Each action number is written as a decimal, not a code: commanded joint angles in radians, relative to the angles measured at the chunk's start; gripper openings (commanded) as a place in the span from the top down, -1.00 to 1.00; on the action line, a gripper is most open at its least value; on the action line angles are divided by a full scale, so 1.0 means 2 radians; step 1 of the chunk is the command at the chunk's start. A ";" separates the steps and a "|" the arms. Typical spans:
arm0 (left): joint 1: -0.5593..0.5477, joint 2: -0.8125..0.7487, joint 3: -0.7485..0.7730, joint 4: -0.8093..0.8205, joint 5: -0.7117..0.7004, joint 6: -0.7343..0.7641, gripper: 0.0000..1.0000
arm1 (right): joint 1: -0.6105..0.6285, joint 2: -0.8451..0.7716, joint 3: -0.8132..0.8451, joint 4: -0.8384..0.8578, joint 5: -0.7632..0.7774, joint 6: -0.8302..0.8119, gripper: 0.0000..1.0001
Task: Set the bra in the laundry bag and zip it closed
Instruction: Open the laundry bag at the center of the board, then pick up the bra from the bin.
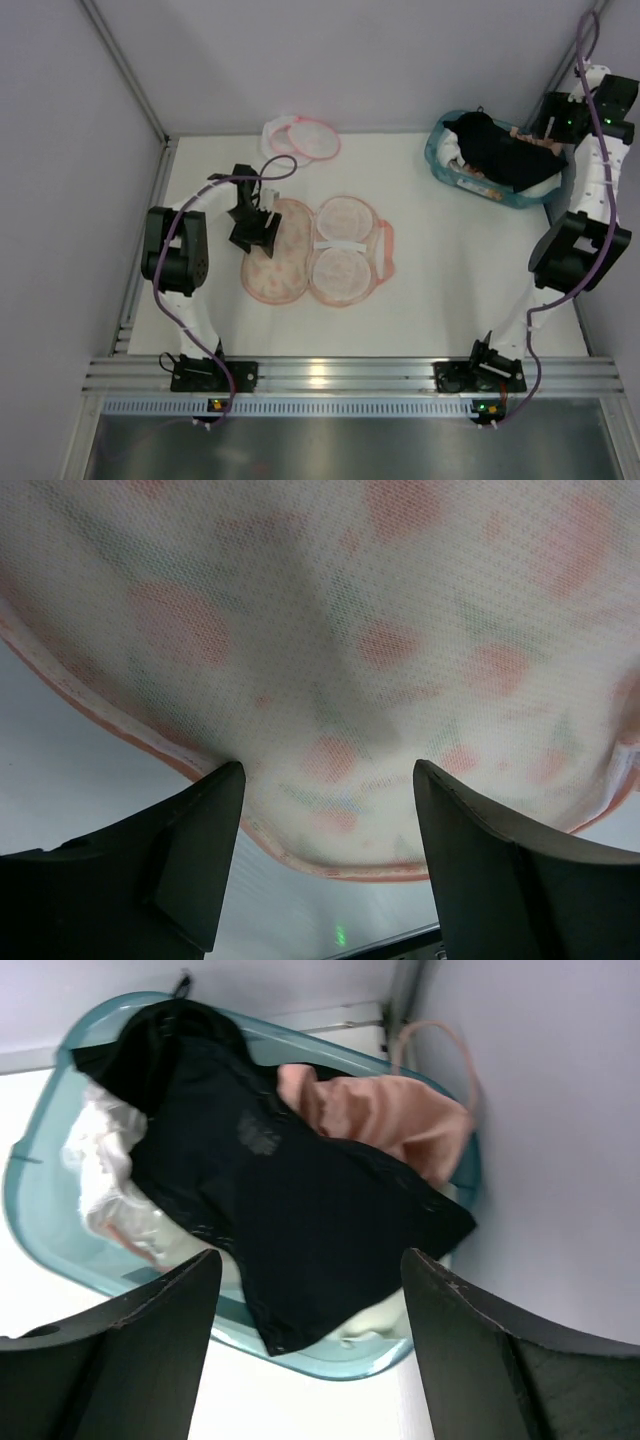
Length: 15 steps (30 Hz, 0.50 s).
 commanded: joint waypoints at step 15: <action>0.004 -0.136 0.021 0.007 0.179 0.026 -0.75 | -0.019 0.042 0.022 0.041 0.197 0.066 -0.11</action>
